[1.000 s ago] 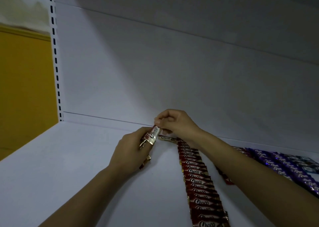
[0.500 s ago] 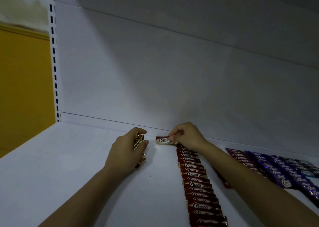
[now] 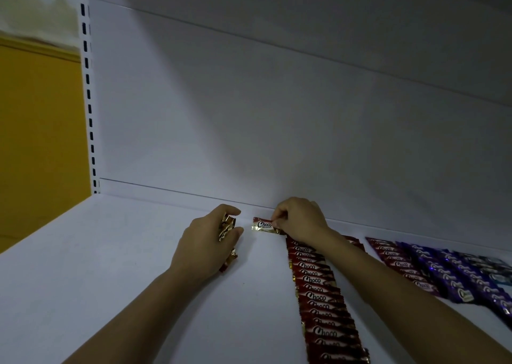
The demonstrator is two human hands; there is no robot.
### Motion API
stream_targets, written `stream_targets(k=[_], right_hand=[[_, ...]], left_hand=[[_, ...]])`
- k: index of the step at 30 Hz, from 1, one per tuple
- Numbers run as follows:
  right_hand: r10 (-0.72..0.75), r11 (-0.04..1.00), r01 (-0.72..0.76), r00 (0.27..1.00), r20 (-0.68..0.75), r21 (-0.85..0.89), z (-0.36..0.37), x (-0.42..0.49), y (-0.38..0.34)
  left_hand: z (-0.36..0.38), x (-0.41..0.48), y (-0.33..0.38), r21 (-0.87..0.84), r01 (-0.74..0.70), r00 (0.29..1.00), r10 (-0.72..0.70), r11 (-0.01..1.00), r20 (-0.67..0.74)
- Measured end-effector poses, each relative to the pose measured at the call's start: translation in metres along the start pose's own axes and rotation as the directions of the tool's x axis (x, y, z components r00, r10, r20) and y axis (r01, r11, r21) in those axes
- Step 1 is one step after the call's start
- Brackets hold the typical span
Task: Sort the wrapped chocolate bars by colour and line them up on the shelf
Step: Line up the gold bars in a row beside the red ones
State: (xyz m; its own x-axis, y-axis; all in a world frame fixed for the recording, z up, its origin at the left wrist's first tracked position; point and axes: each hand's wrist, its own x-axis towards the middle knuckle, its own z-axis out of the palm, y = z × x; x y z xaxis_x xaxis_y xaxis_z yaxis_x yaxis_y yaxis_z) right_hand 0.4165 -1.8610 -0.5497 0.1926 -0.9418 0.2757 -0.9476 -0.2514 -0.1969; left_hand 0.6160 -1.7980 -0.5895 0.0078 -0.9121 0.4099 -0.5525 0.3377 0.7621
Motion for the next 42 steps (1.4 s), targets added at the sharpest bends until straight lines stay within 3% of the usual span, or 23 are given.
stream_targets(k=[4, 13, 15, 16, 18, 20, 24, 28, 32, 35, 38, 42], right_hand=[[-0.054, 0.998, 0.052, 0.998, -0.044, -0.034, 0.004, -0.005, 0.0], [-0.05, 0.997, 0.051, 0.998, 0.022, -0.057, 0.005, -0.008, -0.003], [-0.081, 0.996, 0.083, 0.994, -0.07, 0.027, 0.002, -0.014, -0.011], [-0.079, 0.979, 0.097, 0.991, -0.105, 0.178, 0.0, -0.019, -0.018], [-0.075, 0.839, 0.081, 0.997, -0.032, 0.538, -0.005, -0.034, -0.041], [-0.118, 0.718, 0.025, 0.989, 0.087, 0.696, -0.007, -0.048, -0.063], [-0.135, 0.724, 0.029, 0.986, 0.1, 0.689, -0.006, -0.056, -0.088], [-0.105, 0.679, 0.006, 0.99, 0.089, 0.734, -0.008, -0.046, -0.089], [-0.016, 0.653, -0.098, 0.99, 0.143, 0.751, -0.009, -0.038, -0.08], [0.046, 0.639, -0.158, 0.985, 0.167, 0.753, -0.011, -0.036, -0.073], [0.11, 0.57, -0.144, 0.989, 0.099, 0.809, -0.014, -0.034, -0.066], [0.181, 0.503, -0.143, 0.982, 0.058, 0.852, -0.023, -0.033, -0.055]], left_hand=[[0.0, 0.0, 0.0, -0.01, -0.002, 1.0, 0.002, 1.0, 0.002], [0.0, 0.0, -0.002, -0.034, -0.014, 1.0, 0.013, 0.999, -0.027], [-0.001, 0.002, -0.001, -0.116, 0.002, 0.997, -0.011, 0.993, -0.076], [-0.002, 0.003, -0.001, -0.197, 0.025, 0.994, -0.045, 0.98, -0.1], [-0.004, 0.005, 0.0, -0.38, 0.063, 0.985, -0.119, 0.923, -0.126], [-0.006, 0.006, 0.002, -0.488, 0.082, 0.979, -0.161, 0.869, -0.123], [-0.009, 0.005, 0.008, -0.599, 0.162, 0.967, -0.246, 0.784, -0.062], [-0.016, 0.004, 0.015, -0.716, 0.402, 0.884, -0.446, 0.571, 0.14], [-0.016, 0.002, 0.019, -0.72, 0.464, 0.878, -0.379, 0.516, 0.294], [-0.016, 0.005, 0.013, -0.679, 0.405, 0.914, -0.27, 0.612, 0.302], [-0.011, 0.006, 0.007, -0.641, 0.33, 0.942, -0.194, 0.693, 0.275], [-0.006, 0.006, 0.004, -0.585, 0.323, 0.944, -0.207, 0.744, 0.259]])
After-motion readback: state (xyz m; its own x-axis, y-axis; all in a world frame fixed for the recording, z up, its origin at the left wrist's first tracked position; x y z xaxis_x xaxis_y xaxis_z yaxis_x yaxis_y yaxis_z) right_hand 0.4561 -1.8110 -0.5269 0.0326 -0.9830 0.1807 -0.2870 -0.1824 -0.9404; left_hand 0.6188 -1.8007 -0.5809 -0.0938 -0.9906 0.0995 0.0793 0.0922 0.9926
